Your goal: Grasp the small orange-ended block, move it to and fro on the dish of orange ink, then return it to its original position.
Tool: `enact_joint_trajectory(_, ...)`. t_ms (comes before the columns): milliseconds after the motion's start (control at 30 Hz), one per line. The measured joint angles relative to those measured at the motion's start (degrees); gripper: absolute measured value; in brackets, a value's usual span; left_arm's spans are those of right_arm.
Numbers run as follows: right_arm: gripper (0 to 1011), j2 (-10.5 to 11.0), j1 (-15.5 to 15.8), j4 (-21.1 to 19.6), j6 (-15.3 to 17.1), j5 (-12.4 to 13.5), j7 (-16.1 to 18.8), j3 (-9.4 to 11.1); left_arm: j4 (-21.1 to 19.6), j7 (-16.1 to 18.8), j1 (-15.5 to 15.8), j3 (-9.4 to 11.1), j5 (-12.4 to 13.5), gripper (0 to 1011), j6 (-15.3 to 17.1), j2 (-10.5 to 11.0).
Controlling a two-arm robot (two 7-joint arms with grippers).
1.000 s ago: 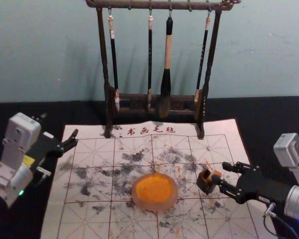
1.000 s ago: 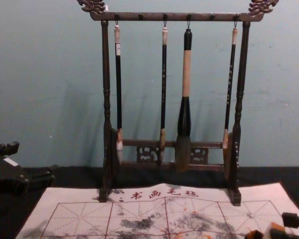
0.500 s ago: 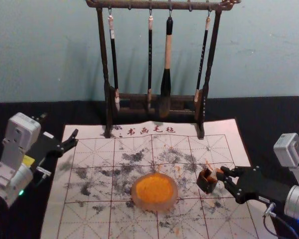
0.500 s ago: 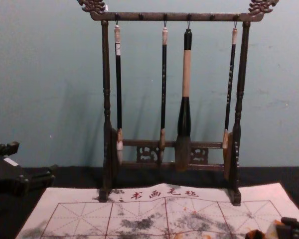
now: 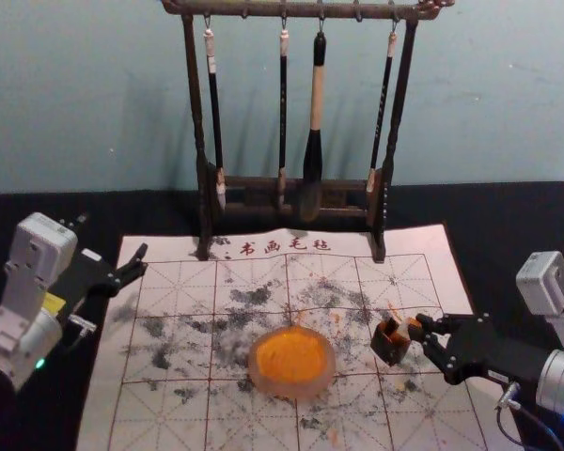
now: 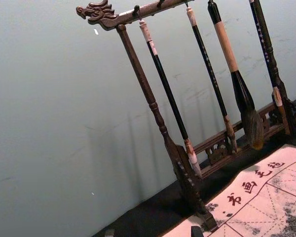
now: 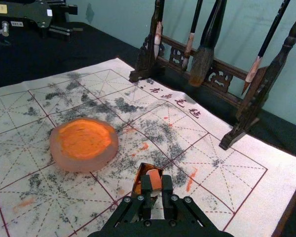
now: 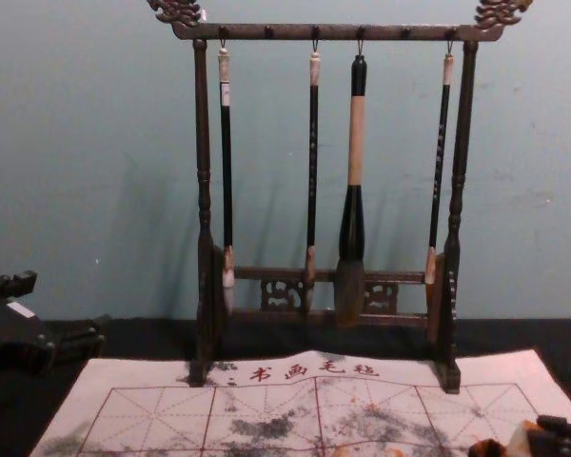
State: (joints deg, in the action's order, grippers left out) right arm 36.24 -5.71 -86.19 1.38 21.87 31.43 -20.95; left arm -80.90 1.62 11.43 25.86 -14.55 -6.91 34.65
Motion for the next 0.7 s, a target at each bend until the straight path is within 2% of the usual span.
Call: enact_joint_trajectory(700, 104, -0.27, 0.54, -0.84, -1.02, 1.16, 0.58, 1.01, 0.00, 0.00, 0.00, 0.00, 0.00, 1001, 0.00, 0.00)
